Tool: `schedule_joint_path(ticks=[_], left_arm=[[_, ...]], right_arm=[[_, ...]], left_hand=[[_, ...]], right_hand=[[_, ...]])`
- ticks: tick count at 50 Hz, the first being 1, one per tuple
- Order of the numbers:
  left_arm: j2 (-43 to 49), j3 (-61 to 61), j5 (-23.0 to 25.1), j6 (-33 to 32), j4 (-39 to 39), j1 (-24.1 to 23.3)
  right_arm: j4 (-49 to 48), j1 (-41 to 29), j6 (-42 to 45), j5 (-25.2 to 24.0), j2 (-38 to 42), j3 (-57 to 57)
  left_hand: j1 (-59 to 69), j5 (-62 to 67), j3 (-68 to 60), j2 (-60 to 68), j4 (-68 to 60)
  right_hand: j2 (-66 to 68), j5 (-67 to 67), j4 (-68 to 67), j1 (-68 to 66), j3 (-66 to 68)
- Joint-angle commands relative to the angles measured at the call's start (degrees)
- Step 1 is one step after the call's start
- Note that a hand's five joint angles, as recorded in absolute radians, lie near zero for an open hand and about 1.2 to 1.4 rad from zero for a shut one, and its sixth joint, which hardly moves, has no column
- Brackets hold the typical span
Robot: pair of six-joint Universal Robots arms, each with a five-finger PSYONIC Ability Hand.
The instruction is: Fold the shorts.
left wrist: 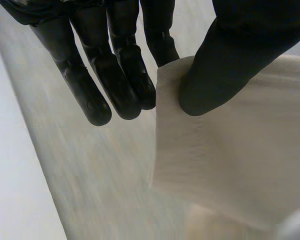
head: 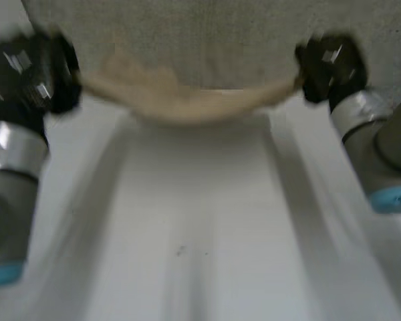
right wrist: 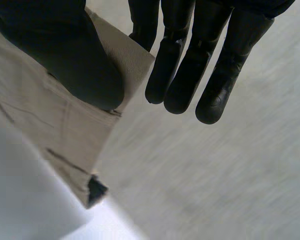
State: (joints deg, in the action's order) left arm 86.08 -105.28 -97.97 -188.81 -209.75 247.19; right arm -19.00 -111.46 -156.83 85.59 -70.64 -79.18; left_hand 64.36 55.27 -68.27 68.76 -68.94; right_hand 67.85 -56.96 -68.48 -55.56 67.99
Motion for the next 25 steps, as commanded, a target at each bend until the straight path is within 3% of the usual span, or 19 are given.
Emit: schedule_joint_path(ticks=[1, 10, 17, 25], left_arm=[[11.11, -9.50, -0.03, -0.06, 0.92, -0.31], [15.00, -9.33, 0.06, -0.59, 11.11, -1.98], [11.31, -9.59, 0.06, -1.38, 17.70, -2.06], [7.44, -10.64, 0.15, -4.72, 28.51, -2.33]], right_arm=[[4.76, 0.02, 2.32, -1.92, 9.63, -5.11], [14.69, 0.81, 4.78, -2.18, 7.98, -9.50], [17.94, 0.89, 5.04, -2.62, 2.61, -13.81], [25.85, 0.98, 11.80, -3.50, -1.34, -17.41]], left_hand=[[15.64, 14.73, -11.73, 11.24, -11.06], [15.64, 14.73, -11.73, 11.24, -11.06], [15.64, 14.73, -11.73, 11.24, -11.06], [15.64, 14.73, -11.73, 11.24, -11.06]], right_hand=[[12.15, -13.04, -11.52, -24.44, 12.01], [12.15, -13.04, -11.52, -24.44, 12.01], [12.15, -13.04, -11.52, -24.44, 12.01], [12.15, -13.04, -11.52, -24.44, 12.01]])
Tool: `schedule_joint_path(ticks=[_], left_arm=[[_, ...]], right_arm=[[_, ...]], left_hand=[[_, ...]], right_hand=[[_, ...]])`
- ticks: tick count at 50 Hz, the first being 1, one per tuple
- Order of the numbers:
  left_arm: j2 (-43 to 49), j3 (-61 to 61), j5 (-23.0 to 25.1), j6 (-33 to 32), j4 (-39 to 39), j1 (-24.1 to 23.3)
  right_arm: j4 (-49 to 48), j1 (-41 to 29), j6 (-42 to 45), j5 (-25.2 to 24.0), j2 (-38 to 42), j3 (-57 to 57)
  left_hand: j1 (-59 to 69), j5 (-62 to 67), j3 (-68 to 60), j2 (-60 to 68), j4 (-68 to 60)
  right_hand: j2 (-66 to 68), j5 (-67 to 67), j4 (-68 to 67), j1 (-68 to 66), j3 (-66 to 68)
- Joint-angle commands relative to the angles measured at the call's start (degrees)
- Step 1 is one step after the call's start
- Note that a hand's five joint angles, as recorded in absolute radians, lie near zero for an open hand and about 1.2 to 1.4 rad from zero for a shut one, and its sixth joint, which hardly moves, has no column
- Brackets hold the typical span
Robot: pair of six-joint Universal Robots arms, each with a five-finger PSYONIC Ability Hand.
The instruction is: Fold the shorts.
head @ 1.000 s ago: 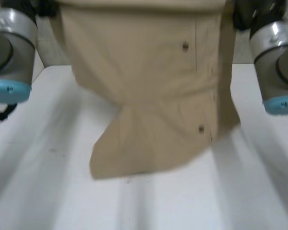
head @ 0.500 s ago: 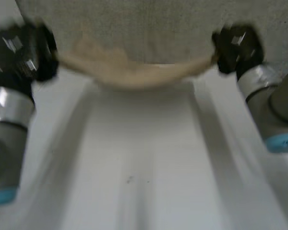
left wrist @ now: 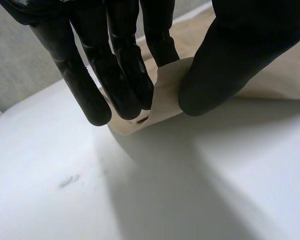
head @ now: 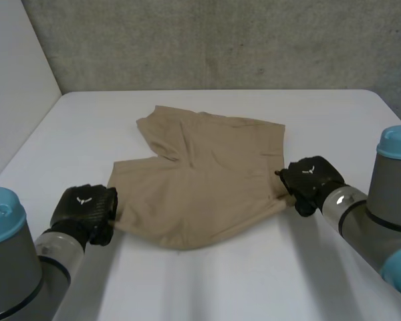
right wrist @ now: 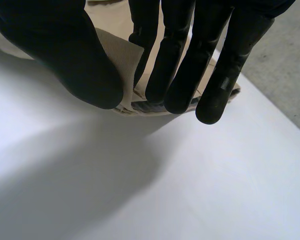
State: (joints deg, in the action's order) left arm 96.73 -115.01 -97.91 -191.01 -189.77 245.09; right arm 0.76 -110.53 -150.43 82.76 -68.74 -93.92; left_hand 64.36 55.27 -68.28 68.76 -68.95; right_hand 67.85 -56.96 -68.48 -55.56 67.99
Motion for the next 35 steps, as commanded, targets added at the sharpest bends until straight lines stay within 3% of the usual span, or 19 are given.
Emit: schedule_joint_path(ticks=[1, 9, 16, 17, 20, 21, 23, 28, 31, 35], left_arm=[[-4.00, -1.09, 0.08, -2.79, 11.59, -0.57], [-7.87, -3.11, 0.78, -3.14, 26.10, -5.48], [-9.81, -4.00, 2.02, -3.23, 27.53, -6.90], [-9.81, -3.47, 2.10, -3.58, 27.53, -6.99], [-9.81, -2.16, 2.10, -5.24, 27.35, -6.99], [-9.81, -0.23, 2.10, -7.51, 26.74, -6.99], [-9.63, 2.15, 2.19, -10.68, 25.43, -6.64], [-7.00, 9.61, 2.98, -18.95, 15.70, -5.67], [-4.28, 12.08, 3.86, -20.10, 9.35, -5.67], [5.55, 18.84, 8.68, -20.54, -2.34, -5.50]], right_arm=[[8.88, 0.05, 7.76, -0.67, -4.20, -3.45], [23.56, 3.37, 20.15, -0.58, -7.54, -8.80], [24.82, 5.67, 23.07, -1.11, -8.34, -11.28], [24.64, 5.76, 23.07, -1.11, -8.34, -11.19], [23.15, 5.93, 23.07, -1.72, -8.25, -10.76], [22.62, 5.94, 23.07, -1.73, -8.25, -10.67], [21.48, 5.94, 23.07, -1.81, -8.25, -10.49], [18.32, 5.76, 22.55, -1.90, -8.34, -10.40], [17.00, 5.59, 22.37, -2.08, -8.25, -10.66], [15.42, 5.41, 22.20, -2.17, -8.25, -11.10]], left_hand=[[15.64, 14.73, -11.72, 11.24, -11.05], [15.64, 14.73, -11.72, 11.24, -11.05], [15.64, 14.73, -11.72, 11.24, -11.05], [12.33, 11.42, -8.41, 7.93, -7.75], [-20.21, -21.12, 24.13, -24.61, 24.80], [-42.81, -43.72, 46.73, -47.22, 47.40], [-52.77, -53.68, 56.69, -57.18, 57.36], [-53.98, -54.88, 57.89, -58.38, 58.56], [-52.97, -53.88, 56.89, -57.37, 57.56], [-50.96, -51.87, 54.88, -55.36, 55.54]], right_hand=[[12.15, -13.04, -11.52, -24.44, 12.01], [12.15, -13.04, -11.52, -24.44, 12.01], [12.15, -13.04, -11.52, -24.44, 12.01], [12.15, -13.04, -11.52, -24.44, 12.01], [12.15, -13.04, -11.52, -24.44, 12.01], [12.15, -13.04, -11.52, -24.44, 12.01], [12.15, -13.04, -11.52, -24.44, 12.01], [12.15, -13.04, -11.52, -24.44, 12.01], [12.15, -13.04, -11.52, -24.44, 12.01], [12.15, -13.04, -11.52, -24.44, 12.01]])
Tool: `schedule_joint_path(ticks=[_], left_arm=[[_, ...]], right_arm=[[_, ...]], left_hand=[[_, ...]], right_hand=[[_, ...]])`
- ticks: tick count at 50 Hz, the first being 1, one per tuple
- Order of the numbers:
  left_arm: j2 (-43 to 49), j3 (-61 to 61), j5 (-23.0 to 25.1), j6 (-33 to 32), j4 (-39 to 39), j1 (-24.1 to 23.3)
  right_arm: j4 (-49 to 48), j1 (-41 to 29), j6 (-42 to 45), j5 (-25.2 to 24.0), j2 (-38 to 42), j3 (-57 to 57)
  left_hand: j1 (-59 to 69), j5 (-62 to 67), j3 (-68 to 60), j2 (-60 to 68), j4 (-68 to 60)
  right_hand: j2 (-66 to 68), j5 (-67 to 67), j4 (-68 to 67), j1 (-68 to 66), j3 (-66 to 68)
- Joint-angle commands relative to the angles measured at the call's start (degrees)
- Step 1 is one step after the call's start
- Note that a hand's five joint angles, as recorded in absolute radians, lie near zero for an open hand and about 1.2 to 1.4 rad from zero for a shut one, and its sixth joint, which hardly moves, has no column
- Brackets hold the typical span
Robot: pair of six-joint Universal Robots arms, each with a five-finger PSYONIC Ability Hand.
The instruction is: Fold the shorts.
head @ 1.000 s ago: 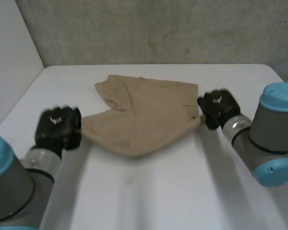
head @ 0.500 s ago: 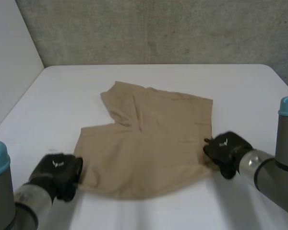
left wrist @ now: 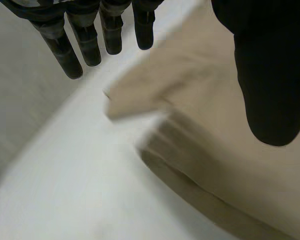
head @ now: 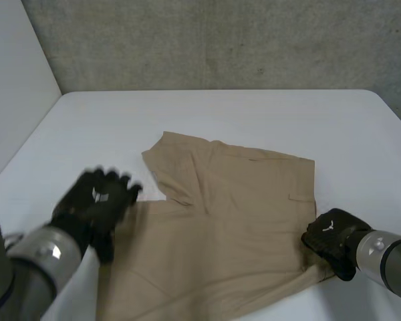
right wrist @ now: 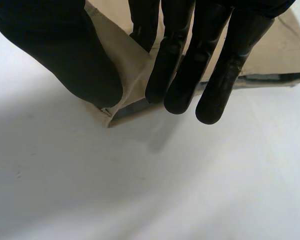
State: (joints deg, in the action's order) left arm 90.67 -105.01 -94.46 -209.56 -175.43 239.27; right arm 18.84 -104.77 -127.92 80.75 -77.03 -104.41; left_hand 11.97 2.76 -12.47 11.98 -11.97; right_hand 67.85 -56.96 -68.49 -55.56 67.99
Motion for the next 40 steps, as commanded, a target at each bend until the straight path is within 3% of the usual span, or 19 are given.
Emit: schedule_joint_path(ticks=[1, 11, 17, 20, 23, 25, 27, 33, 40], left_arm=[[15.99, 12.26, 6.38, -1.91, -18.44, 0.58], [40.36, 36.27, 7.89, -2.96, -12.14, 1.02], [49.86, 45.50, 7.80, -9.88, -5.98, 2.77], [51.27, 46.56, 7.36, -13.40, -5.97, 3.92], [51.80, 47.36, 6.92, -14.30, -6.32, 4.01], [51.80, 47.97, 6.40, -13.86, -6.41, 4.18], [51.72, 47.97, 5.52, -13.59, -6.41, 4.45], [51.10, 46.13, -2.65, -13.42, -6.06, 5.94], [47.24, 39.11, -4.86, -13.95, -5.89, 7.61]], right_arm=[[-2.84, -0.35, -0.40, -0.15, 0.04, -0.71], [-5.22, -0.61, -2.24, -0.06, 0.75, -0.79], [-5.57, -0.61, -2.77, -0.06, 0.66, -0.71], [-5.83, -0.35, -3.03, -0.06, 0.66, -0.62], [-6.27, -0.17, -3.12, -0.06, 0.66, -0.62], [-6.54, -0.09, -3.12, -0.06, 0.66, -0.62], [-6.63, -0.09, -3.12, -0.06, 0.66, -0.62], [-6.71, -0.09, -3.12, 0.03, 0.66, -0.53], [-6.71, -0.17, -3.39, 0.11, 0.66, -0.18]], left_hand=[[1.61, 0.82, -1.10, 1.59, -1.61], [9.35, 8.56, -8.84, 9.33, -9.34], [9.18, 8.39, -8.67, 9.16, -9.18], [11.35, 10.56, -10.84, 11.33, -11.34], [30.64, 29.85, -30.13, 30.62, -30.63], [57.46, 56.67, -56.96, 57.45, -57.46], [67.34, 66.55, -66.83, 67.32, -67.33], [68.03, 67.24, -67.53, 68.02, -68.03], [68.03, 67.24, -67.53, 68.02, -68.03]], right_hand=[[12.15, -13.04, -11.51, -24.44, 12.01], [12.15, -13.04, -11.51, -24.44, 12.01], [12.15, -13.04, -11.51, -24.44, 12.01], [12.15, -13.04, -11.51, -24.44, 12.01], [12.15, -13.04, -11.51, -24.44, 12.01], [12.15, -13.04, -11.51, -24.44, 12.01], [12.15, -13.04, -11.51, -24.44, 12.01], [12.15, -13.04, -11.51, -24.44, 12.01], [12.15, -13.04, -11.51, -24.44, 12.01]])
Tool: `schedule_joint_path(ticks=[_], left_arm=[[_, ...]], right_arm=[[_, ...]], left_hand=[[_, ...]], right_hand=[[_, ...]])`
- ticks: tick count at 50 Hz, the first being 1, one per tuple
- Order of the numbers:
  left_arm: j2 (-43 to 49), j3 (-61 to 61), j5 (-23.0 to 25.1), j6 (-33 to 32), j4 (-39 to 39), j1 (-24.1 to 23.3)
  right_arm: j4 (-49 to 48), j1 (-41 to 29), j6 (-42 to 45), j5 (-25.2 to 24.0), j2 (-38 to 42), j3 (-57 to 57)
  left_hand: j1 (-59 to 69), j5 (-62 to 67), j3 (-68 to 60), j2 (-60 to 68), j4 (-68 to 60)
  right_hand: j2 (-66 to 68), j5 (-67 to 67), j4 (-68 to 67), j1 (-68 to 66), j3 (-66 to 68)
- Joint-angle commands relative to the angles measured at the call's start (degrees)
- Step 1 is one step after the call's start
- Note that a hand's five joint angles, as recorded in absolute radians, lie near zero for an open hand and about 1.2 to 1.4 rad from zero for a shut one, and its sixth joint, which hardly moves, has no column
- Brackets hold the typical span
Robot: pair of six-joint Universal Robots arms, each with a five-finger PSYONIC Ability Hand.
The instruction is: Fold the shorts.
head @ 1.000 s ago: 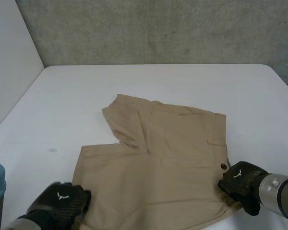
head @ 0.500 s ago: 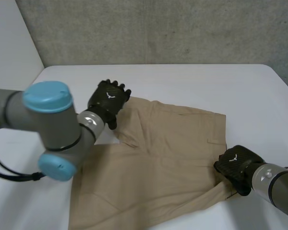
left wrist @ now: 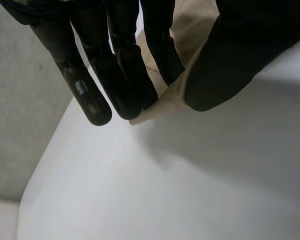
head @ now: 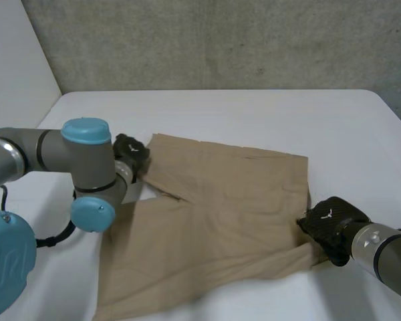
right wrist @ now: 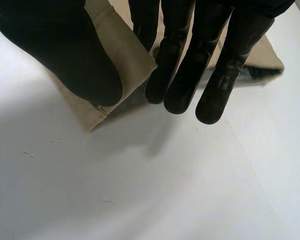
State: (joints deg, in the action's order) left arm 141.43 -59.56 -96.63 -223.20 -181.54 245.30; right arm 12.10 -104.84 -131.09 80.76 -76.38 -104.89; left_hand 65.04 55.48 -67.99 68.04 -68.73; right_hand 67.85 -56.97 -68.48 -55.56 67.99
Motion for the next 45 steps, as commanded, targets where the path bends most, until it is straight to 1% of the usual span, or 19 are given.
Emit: schedule_joint_path(ticks=[1, 3, 4, 5, 6, 8, 11, 15, 16, 18, 19, 22, 23, 25, 27, 32, 41, 42, 45], left_arm=[[-4.05, -6.96, -2.69, -0.22, 0.22, 1.59], [-4.93, -8.11, -2.60, -0.13, 0.22, 1.41], [-5.81, -8.81, -2.60, 0.04, 0.13, 1.06], [-6.34, -9.08, -2.60, 0.13, 0.13, 1.06], [-6.87, -9.17, -2.60, 0.22, 0.13, 0.97], [-8.53, -9.25, -2.60, 0.57, 0.13, 0.80], [-10.12, -9.25, -2.42, 0.83, -0.13, 0.44], [-12.49, -8.73, -1.64, 3.99, -0.31, -0.17], [-13.11, -8.47, -0.50, 6.35, -0.39, -0.26], [-13.20, -7.85, 1.52, 8.73, -0.40, -0.17], [-13.11, -7.24, 3.97, 10.92, -0.31, -0.08], [-12.50, -5.92, 7.76, 13.57, -0.13, 0.44], [-11.45, -4.96, 9.69, 14.62, 0.04, 0.62], [-9.52, -3.99, 10.76, 15.07, 0.13, 0.79], [-6.71, -1.97, 10.67, 15.16, 0.39, 0.97], [-3.19, 1.29, 11.11, 15.16, 2.59, 1.85], [-1.68, 2.44, 13.13, 15.07, 8.04, 3.52], [-1.69, 2.44, 13.13, 15.07, 8.30, 3.69], [-1.86, 2.44, 12.87, 15.07, 8.66, 4.48]], right_arm=[[0.02, -0.10, -0.21, 0.10, 0.00, 0.30], [0.02, -0.27, -0.21, 0.18, 0.00, 0.30], [0.02, -0.27, -0.30, 0.10, 0.00, 0.30], [0.02, -0.27, -0.30, 0.10, 0.00, 0.30], [0.02, -0.27, -0.30, 0.10, 0.00, 0.30], [0.02, -0.36, -0.30, 0.10, 0.00, 0.30], [0.02, -0.28, -0.39, 0.10, 0.00, 0.21], [0.02, -0.19, -0.48, 0.10, 0.00, 0.21], [0.02, -0.19, -0.57, 0.10, 0.00, 0.21], [-0.15, -0.10, -0.83, 0.01, 0.00, 0.21], [-0.15, -0.10, -1.00, 0.01, 0.00, 0.21], [-0.15, -0.19, -1.18, 0.01, 0.00, 0.12], [-0.24, -0.19, -1.18, -0.08, 0.00, 0.03], [-0.24, -0.19, -1.18, -0.08, 0.00, -0.05], [-0.24, -0.19, -1.18, -0.08, 0.00, -0.23], [-0.33, -0.10, -1.18, -0.08, 0.00, -0.23], [-0.33, 0.08, -1.18, -0.08, 0.00, -0.23], [-0.33, 0.08, -1.18, -0.08, 0.00, -0.14], [-0.33, -0.01, -1.18, -0.08, 0.00, -0.23]], left_hand=[[12.98, 12.55, -10.03, 9.98, -9.30], [-1.42, -1.86, 4.37, -4.42, 5.11], [-19.32, -19.76, 22.27, -22.32, 23.01], [-26.16, -26.60, 29.11, -29.16, 29.85], [-30.06, -30.50, 33.01, -33.06, 33.75], [-33.28, -33.72, 36.23, -36.28, 36.96], [-34.97, -35.41, 37.92, -37.98, 38.66], [-34.48, -34.91, 37.42, -37.48, 38.16], [-33.81, -34.24, 36.75, -36.81, 37.49], [-32.63, -33.07, 35.58, -35.63, 36.32], [-30.46, -30.89, 33.41, -33.46, 34.14], [-28.59, -29.03, 31.54, -31.59, 32.27], [-28.09, -28.52, 31.03, -31.09, 31.77], [-28.08, -28.52, 31.03, -31.08, 31.77], [-27.41, -27.85, 30.36, -30.42, 31.10], [-26.74, -27.17, 29.68, -29.74, 30.42], [-27.24, -27.68, 30.19, -30.24, 30.93], [-26.74, -27.18, 29.69, -29.74, 30.43], [-20.03, -20.47, 22.98, -23.03, 23.71]], right_hand=[[12.15, -13.03, -11.52, -24.44, 12.01], [12.15, -13.03, -11.52, -24.44, 12.01], [12.15, -13.03, -11.52, -24.44, 12.01], [12.15, -13.03, -11.52, -24.44, 12.01], [12.15, -13.03, -11.52, -24.44, 12.01], [12.15, -13.03, -11.52, -24.44, 12.01], [12.15, -13.03, -11.52, -24.44, 12.01], [12.15, -13.03, -11.52, -24.44, 12.01], [12.15, -13.03, -11.52, -24.44, 12.01], [12.15, -13.03, -11.52, -24.44, 12.01], [12.15, -13.03, -11.52, -24.44, 12.01], [12.15, -13.03, -11.52, -24.44, 12.01], [12.15, -13.03, -11.52, -24.44, 12.01], [12.15, -13.03, -11.52, -24.44, 12.01], [12.15, -13.03, -11.52, -24.44, 12.01], [12.15, -13.03, -11.52, -24.44, 12.01], [12.15, -13.03, -11.52, -24.44, 12.01], [12.15, -13.03, -11.52, -24.44, 12.01], [12.15, -13.03, -11.52, -24.44, 12.01]])
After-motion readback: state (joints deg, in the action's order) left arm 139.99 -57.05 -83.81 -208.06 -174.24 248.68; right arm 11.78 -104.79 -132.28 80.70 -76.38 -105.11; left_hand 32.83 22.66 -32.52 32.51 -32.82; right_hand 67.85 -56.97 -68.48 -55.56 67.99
